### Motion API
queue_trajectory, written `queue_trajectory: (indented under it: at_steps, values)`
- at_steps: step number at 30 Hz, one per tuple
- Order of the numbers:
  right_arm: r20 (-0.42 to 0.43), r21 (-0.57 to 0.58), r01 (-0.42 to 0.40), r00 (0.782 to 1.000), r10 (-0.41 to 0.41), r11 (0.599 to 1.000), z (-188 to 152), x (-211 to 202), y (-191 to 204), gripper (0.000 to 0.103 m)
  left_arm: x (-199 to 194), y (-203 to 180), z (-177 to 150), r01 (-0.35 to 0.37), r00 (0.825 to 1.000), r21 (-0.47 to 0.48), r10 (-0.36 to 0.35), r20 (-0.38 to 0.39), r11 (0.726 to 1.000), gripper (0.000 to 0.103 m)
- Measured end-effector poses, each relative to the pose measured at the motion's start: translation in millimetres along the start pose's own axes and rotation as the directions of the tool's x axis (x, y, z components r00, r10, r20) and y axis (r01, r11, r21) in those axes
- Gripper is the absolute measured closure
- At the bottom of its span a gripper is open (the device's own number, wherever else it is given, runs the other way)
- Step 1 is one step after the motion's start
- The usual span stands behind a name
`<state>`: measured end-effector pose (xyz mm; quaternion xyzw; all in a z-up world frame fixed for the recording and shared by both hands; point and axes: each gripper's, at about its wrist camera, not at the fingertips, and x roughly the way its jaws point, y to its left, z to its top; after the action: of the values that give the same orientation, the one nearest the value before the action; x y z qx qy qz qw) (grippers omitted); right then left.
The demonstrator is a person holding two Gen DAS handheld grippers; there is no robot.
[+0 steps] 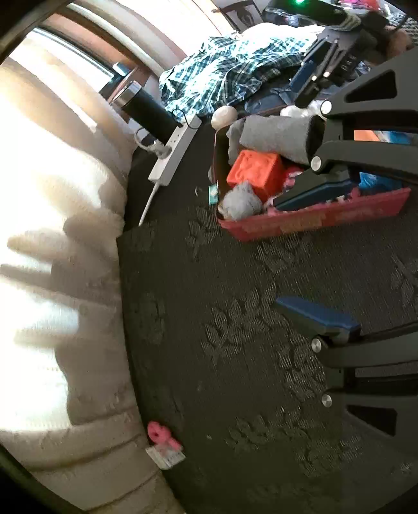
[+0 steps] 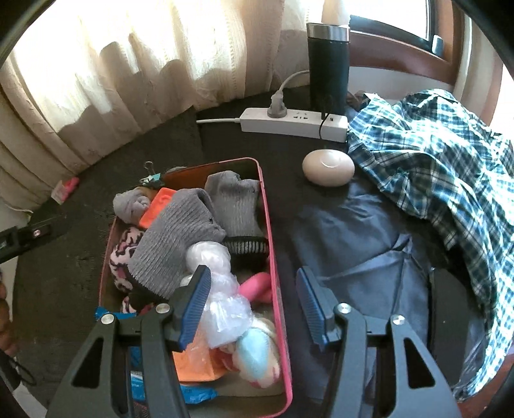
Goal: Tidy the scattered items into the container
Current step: 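Open the left gripper to drop the sock while the right gripper releases the bag, then withdraw both grippers from the box toward the white box and pink tube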
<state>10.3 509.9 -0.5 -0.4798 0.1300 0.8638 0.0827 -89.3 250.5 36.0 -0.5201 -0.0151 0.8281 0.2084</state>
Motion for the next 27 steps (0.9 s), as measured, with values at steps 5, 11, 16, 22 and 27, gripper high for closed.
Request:
queue_trajectory:
  at_steps: [5,11,16,22,27]
  values:
    - [0.018,0.024,0.023,1.0,-0.024,0.999,0.6,-9.4,6.1,0.043,-14.6,31.0,-5.9,-0.022,1.0,-0.03,0.023,0.014,0.999,0.046]
    - [0.106,0.038,-0.003,0.994,-0.001,0.999,7.8,-33.8,43.2,0.043,-34.7,84.4,-13.0,-0.053,0.998,-0.09,0.056,0.033,0.995,0.046]
    - [0.106,-0.022,-0.068,0.992,0.07,0.997,13.0,-31.8,103.4,0.043,-51.5,133.2,-16.5,-0.079,0.995,-0.128,0.086,0.046,0.989,0.046]
    - [0.054,-0.08,-0.144,0.987,0.149,0.986,16.9,-13.7,182.7,0.043,-67.4,199.2,-12.1,-0.119,0.99,-0.181,0.131,0.058,0.976,0.046]
    - [0.021,-0.133,-0.173,0.984,0.177,0.976,20.5,0.4,239.2,0.043,-65.9,247.0,-9.0,-0.153,0.985,-0.208,0.167,0.049,0.966,0.046]
